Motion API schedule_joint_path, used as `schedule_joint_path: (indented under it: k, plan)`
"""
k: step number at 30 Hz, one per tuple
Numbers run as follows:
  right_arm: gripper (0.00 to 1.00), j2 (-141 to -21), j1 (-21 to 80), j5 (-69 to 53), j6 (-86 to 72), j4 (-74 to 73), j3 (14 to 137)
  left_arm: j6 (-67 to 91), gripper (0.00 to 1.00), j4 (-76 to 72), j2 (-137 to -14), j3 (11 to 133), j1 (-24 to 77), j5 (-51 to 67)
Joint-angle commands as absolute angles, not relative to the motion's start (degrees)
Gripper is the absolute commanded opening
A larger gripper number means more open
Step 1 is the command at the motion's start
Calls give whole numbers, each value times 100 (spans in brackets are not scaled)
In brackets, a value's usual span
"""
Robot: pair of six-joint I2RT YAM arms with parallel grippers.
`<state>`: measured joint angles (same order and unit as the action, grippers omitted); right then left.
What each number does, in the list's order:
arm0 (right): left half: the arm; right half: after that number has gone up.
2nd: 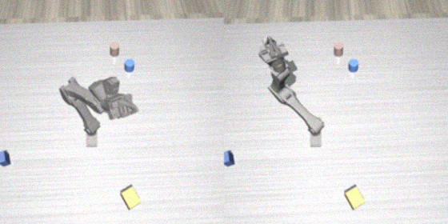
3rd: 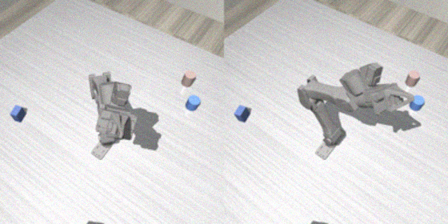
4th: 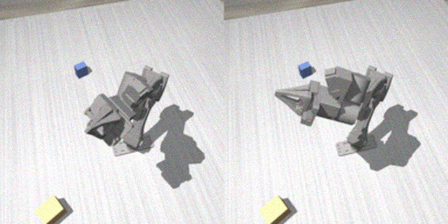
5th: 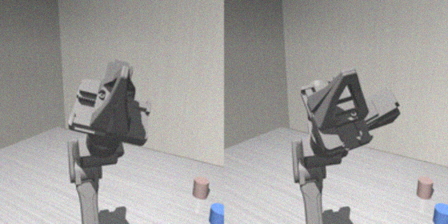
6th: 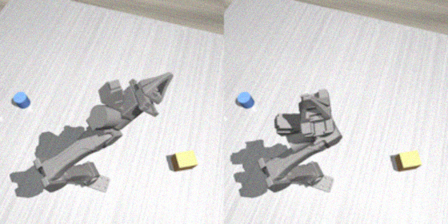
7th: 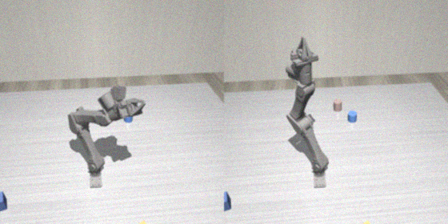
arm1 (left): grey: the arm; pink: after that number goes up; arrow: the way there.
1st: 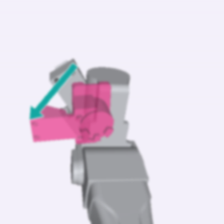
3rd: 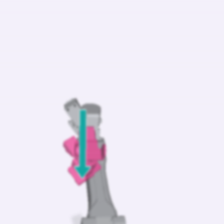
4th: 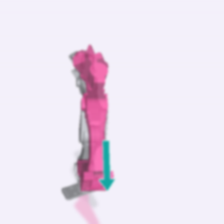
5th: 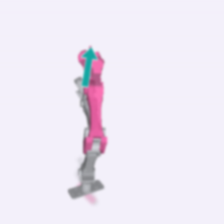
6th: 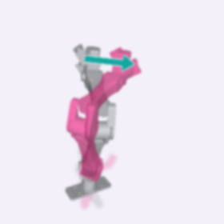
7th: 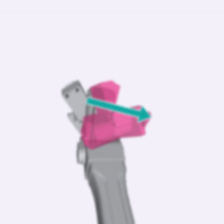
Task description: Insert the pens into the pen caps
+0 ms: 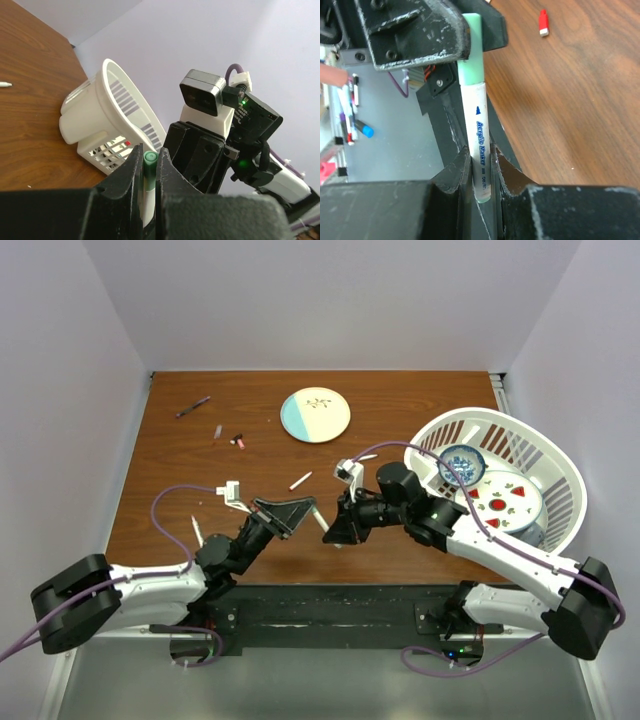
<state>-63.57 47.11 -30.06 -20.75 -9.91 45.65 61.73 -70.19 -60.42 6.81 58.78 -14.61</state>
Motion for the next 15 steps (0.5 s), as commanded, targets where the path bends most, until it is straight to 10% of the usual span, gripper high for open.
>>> schedule_joint_path:
  k: [1,15]
  plan:
    - [0,-6249,3894,-1205,-2487,2260,5729,5889,0,-4645,-6223,913,7154,1117]
    - [0,-6724,3911,-800,-2514,2065,6117,5247,0,-3919,-6082,1275,7190,799]
